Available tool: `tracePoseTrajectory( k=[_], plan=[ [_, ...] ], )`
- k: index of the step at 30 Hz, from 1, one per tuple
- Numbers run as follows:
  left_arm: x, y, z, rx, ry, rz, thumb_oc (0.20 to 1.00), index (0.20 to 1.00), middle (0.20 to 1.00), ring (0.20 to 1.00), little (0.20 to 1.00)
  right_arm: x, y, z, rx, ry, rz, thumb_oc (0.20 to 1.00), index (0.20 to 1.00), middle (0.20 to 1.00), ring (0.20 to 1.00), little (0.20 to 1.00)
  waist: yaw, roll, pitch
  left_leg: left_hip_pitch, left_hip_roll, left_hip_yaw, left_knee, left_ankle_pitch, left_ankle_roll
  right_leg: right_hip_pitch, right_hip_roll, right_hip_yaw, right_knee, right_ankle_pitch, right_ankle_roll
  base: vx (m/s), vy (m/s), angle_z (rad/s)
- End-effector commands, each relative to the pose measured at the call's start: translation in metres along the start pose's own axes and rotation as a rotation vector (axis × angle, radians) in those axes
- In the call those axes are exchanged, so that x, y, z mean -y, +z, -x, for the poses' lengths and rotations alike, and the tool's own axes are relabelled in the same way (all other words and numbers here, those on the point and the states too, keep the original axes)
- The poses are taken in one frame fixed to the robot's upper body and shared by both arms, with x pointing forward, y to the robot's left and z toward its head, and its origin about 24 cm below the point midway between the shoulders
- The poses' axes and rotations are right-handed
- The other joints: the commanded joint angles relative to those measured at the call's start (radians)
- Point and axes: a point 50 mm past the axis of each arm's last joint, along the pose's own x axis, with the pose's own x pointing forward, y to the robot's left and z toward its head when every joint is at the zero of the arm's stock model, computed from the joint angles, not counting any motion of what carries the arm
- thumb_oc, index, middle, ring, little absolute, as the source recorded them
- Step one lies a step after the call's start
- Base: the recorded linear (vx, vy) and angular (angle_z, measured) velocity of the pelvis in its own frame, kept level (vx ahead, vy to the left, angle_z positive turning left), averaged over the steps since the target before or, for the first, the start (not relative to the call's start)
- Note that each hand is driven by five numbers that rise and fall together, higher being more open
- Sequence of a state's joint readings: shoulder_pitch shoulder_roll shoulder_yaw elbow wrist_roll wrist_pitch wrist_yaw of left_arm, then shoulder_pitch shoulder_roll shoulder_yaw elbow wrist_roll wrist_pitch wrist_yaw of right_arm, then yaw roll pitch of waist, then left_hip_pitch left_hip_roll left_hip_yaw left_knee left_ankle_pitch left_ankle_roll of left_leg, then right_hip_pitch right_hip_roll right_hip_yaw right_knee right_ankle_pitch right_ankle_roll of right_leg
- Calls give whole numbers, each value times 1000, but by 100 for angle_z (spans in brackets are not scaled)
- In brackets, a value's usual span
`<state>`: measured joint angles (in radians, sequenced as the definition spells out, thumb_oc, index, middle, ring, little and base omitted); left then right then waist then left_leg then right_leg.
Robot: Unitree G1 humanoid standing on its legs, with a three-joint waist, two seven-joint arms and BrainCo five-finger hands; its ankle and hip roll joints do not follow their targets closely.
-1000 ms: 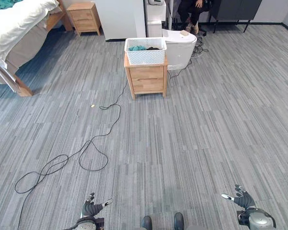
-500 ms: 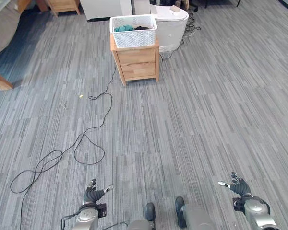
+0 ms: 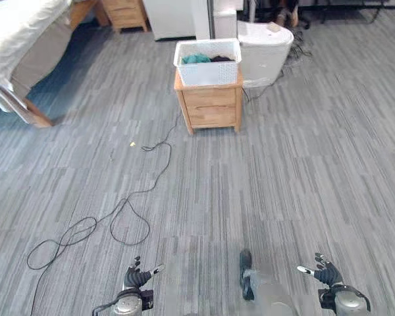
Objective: Grab the laundry basket,head to the washer,open it,put in the laundry and shut it.
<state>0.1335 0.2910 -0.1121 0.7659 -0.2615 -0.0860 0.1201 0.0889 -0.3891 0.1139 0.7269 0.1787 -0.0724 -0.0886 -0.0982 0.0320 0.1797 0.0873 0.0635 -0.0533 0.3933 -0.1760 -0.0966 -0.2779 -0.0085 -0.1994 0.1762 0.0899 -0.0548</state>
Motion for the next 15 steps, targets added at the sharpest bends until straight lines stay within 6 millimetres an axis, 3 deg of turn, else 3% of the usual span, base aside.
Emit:
tracePoseTrajectory(
  k=[1, 4, 6, 8, 13, 15],
  plan=[
    [-14, 38, -10, 138, 33, -14, 1000, 1000, 1000, 1000, 1000, 5, 20, -6, 76, -34, -48, 1000, 1000, 1000, 1000, 1000, -18, -55, 27, -69, -29, 110, 55, 174, 27, 89, -32, 24, -89, -88, 100, 255, -141, -40],
    [-15, 41, -11, 144, 36, -20, 1000, 1000, 1000, 1000, 1000, 10, 25, -8, 85, -53, -57, 1000, 1000, 1000, 1000, 1000, 12, -79, 40, -223, -40, 181, 14, 99, 64, 158, -44, 45, -114, -123, 109, 334, -83, -28],
    [-19, 39, -10, 139, 46, -28, 1000, 1000, 1000, 1000, 1000, 11, 22, -8, 72, -63, -54, 1000, 1000, 1000, 1000, 1000, 46, -68, 50, -321, -42, 198, -156, 156, 57, 229, -22, 78, -127, -161, 112, 454, -1, -11],
    [-23, 35, -8, 127, 64, -23, 1000, 1000, 1000, 1000, 1000, 10, 20, -8, 63, -69, -37, 1000, 1000, 1000, 1000, 1000, 85, -48, 51, -400, -23, 186, -321, 292, 28, 314, 19, 120, -137, -203, 110, 500, 64, -43],
    [-25, 31, -6, 119, 68, -27, 1000, 1000, 1000, 1000, 1000, 9, 18, -7, 55, -71, -29, 1000, 1000, 1000, 1000, 1000, 106, -51, 42, -423, -2, 228, -380, 337, 20, 390, 15, 154, -135, -240, 117, 421, 125, -45],
    [-27, 25, -5, 98, 70, -40, 1000, 1000, 1000, 1000, 1000, 3, 11, -4, 39, -53, -21, 1000, 1000, 1000, 1000, 1000, 113, -55, 7, -389, 5, 228, -363, 349, 35, 438, -3, 178, -115, -267, 134, 499, 203, -65]
  ],
)
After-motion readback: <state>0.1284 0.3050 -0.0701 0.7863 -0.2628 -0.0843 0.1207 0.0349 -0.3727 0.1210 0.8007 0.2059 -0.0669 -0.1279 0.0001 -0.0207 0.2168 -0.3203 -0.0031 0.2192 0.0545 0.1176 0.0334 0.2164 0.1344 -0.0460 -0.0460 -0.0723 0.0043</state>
